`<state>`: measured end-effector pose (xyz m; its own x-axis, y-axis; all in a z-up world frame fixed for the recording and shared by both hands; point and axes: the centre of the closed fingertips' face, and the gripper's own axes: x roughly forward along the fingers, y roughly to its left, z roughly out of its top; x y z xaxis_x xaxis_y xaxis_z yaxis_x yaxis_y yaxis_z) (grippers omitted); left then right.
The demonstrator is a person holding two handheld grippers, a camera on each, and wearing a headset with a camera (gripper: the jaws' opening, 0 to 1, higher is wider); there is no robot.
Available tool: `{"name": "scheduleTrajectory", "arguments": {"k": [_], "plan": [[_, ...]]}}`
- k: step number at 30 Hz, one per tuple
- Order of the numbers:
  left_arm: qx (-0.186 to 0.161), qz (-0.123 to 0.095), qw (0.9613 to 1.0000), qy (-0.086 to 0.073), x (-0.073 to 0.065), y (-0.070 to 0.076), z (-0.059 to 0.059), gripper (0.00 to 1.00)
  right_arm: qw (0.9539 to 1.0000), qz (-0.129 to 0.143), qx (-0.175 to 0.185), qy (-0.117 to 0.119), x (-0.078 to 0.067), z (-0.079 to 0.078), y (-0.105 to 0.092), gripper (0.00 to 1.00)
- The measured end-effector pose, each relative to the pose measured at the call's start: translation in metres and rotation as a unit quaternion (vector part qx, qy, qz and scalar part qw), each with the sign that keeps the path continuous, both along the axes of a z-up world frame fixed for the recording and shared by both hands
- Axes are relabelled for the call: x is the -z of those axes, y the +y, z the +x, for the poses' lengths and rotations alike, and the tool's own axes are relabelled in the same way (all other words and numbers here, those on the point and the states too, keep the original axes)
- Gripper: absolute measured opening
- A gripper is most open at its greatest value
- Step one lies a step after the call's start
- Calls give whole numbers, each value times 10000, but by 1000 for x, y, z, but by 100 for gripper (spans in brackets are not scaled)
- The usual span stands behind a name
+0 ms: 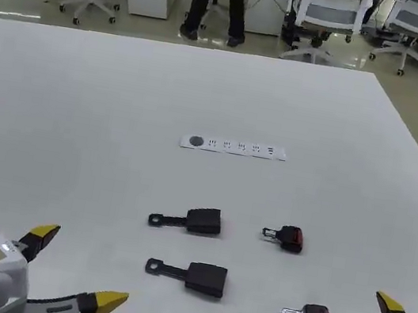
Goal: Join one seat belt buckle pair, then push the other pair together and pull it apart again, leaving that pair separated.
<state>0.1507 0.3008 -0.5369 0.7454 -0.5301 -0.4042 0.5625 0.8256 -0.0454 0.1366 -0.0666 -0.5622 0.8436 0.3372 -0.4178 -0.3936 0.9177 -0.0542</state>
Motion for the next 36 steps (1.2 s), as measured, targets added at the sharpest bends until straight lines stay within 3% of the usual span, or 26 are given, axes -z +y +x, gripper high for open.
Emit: {"name": "scheduleTrajectory", "arguments": {"k": [21, 36], "plan": [[25, 14, 10000, -17, -3, -4, 2, 100, 10000, 40, 22, 22, -1, 3, -1, 100], [-5, 19, 10000, 2, 0, -2, 0, 100, 9999, 54, 70, 90, 6, 0, -3, 100]]}}
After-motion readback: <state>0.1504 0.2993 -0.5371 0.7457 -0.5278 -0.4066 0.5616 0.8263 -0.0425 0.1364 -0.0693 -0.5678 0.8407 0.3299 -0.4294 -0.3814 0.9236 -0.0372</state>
